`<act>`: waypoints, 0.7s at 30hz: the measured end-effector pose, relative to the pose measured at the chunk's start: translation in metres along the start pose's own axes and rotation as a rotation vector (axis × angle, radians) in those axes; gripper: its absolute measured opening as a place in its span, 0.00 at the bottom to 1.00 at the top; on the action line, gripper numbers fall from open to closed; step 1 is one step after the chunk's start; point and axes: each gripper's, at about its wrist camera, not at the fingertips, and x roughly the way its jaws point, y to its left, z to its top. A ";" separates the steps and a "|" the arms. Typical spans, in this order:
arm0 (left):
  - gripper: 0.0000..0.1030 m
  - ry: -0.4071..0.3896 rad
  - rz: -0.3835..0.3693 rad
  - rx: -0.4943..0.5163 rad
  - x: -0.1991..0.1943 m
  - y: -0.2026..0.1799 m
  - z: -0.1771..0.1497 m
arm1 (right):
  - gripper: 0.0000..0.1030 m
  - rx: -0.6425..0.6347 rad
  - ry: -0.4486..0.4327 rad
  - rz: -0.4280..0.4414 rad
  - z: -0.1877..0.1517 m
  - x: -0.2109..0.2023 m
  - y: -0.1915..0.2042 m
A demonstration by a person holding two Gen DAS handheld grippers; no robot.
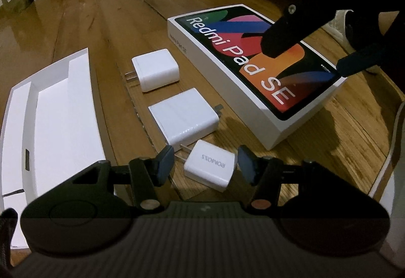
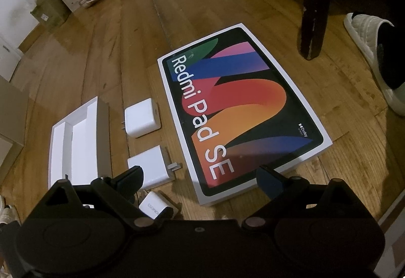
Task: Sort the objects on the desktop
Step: 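Close the left gripper on the ROMOSS charger and lift it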
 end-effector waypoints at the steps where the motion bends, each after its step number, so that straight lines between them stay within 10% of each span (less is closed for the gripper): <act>1: 0.53 0.002 -0.001 0.000 0.000 0.000 0.000 | 0.96 0.001 0.000 0.001 0.000 0.000 0.000; 21: 0.57 -0.011 -0.022 0.035 -0.001 -0.001 -0.006 | 0.96 0.011 -0.012 -0.008 0.000 -0.002 0.000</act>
